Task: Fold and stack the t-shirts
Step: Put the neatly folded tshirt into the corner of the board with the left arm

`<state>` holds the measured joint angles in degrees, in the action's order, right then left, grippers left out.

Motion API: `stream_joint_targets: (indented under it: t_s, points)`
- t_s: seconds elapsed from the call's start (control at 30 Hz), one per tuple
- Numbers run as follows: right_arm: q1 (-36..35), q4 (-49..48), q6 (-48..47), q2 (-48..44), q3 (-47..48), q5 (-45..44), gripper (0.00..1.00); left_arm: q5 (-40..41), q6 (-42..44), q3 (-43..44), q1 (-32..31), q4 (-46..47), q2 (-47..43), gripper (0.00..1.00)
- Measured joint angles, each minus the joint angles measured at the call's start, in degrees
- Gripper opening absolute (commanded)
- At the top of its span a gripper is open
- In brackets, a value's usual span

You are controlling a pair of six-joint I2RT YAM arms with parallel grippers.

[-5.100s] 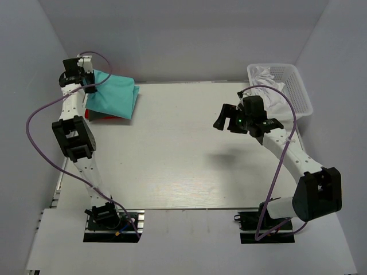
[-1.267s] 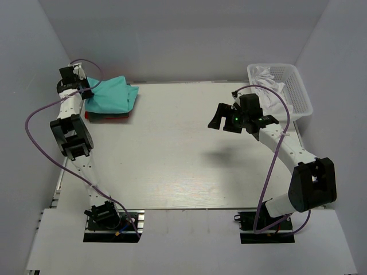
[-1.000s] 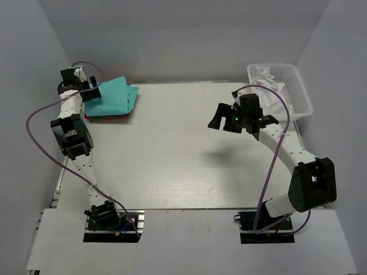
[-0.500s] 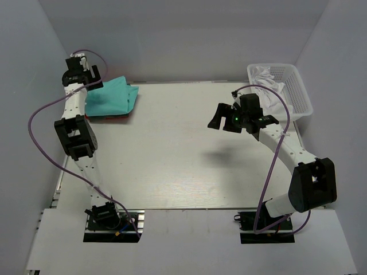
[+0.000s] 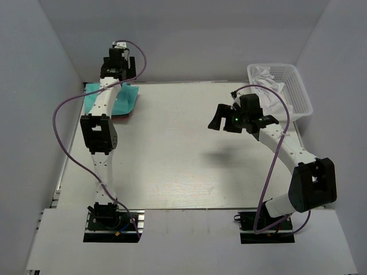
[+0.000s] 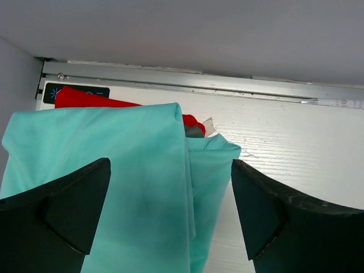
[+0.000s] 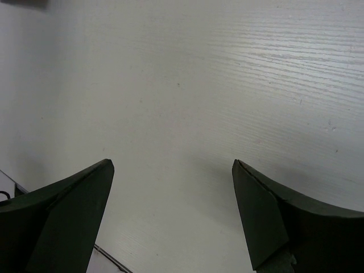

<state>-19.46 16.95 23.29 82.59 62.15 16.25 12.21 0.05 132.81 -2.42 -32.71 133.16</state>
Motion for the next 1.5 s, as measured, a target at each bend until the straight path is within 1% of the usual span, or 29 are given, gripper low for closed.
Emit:
stream_joint_targets:
  t_s: [0.07, 0.13, 0.3, 0.4, 0.43, 0.47, 0.57, 0.6, 0.67, 0.7, 0.73, 0.87, 1.17, 1.43, 1.47, 1.5]
  points:
    - [0.0, 0.3, -0.2, 0.0, 0.0, -0.7, 0.90, 2.8, 0.2, 0.4, -1.2, 0.2, 1.5, 0.86]
    - [0.0, 0.5, -0.4, 0.0, -0.1, -1.2, 0.90, 5.7, 0.5, 0.4, -1.8, 0.2, 2.8, 0.83]
    - [0.2, 1.7, -1.1, 0.0, -0.1, -2.7, 0.90, 12.2, 0.3, 0.4, -2.1, 0.5, 6.3, 0.81]
    - [0.3, 2.2, -1.3, 0.0, -0.1, -3.1, 0.90, 14.5, 0.5, 0.4, -2.2, 1.4, 7.5, 0.77]
    - [0.3, 2.5, -1.3, 0.0, -0.1, -3.3, 0.90, 15.2, 0.7, 0.4, -2.3, 1.9, 7.8, 0.73]
    - [0.3, 2.6, -1.3, 0.0, -0.1, -3.4, 0.90, 15.7, 0.8, 0.4, -2.4, 2.3, 8.0, 0.58]
    - [0.3, 2.7, -1.3, 0.0, -0.1, -3.7, 0.90, 16.7, 0.9, 0.4, -3.0, 3.0, 8.7, 0.39]
    - [0.3, 2.7, -1.3, 0.0, -0.1, -3.7, 0.90, 17.2, 0.9, 0.3, -3.2, 3.4, 8.7, 0.27]
    - [0.3, 2.7, -1.3, 0.0, -0.2, -3.7, 0.90, 17.7, 0.8, -0.4, -3.8, 4.6, 8.6, 0.15]
    - [0.3, 2.7, -1.3, 0.0, -0.2, -3.7, 0.90, 17.9, 1.0, -0.9, -4.0, 5.2, 8.4, 0.04]
    - [0.3, 2.7, -1.3, 0.0, -0.2, -3.7, 0.90, 18.2, 0.8, -1.5, -4.2, 5.6, 8.1, 0.00]
    - [0.3, 2.6, -1.3, 0.0, -0.2, -3.7, 0.90, 17.7, 1.0, -4.2, -4.8, 6.6, 5.9, 0.00]
    - [0.3, 2.5, -1.3, 0.0, -1.2, -3.7, 0.90, 12.1, 1.7, -8.7, -4.9, 8.9, -0.9, 0.00]
    - [0.4, 2.6, -1.3, 0.0, -1.9, -3.7, 0.90, 9.8, 2.8, -10.1, -4.9, 9.3, -0.2, 0.00]
    - [0.4, 2.6, -1.3, 0.0, -1.9, -3.7, 0.90, 9.5, 2.8, -10.2, -4.9, 9.2, 0.3, 0.03]
    - [0.4, 2.6, -1.3, 0.0, -1.9, -3.7, 0.90, 9.2, 2.9, -10.3, -4.9, 9.2, 0.7, 0.03]
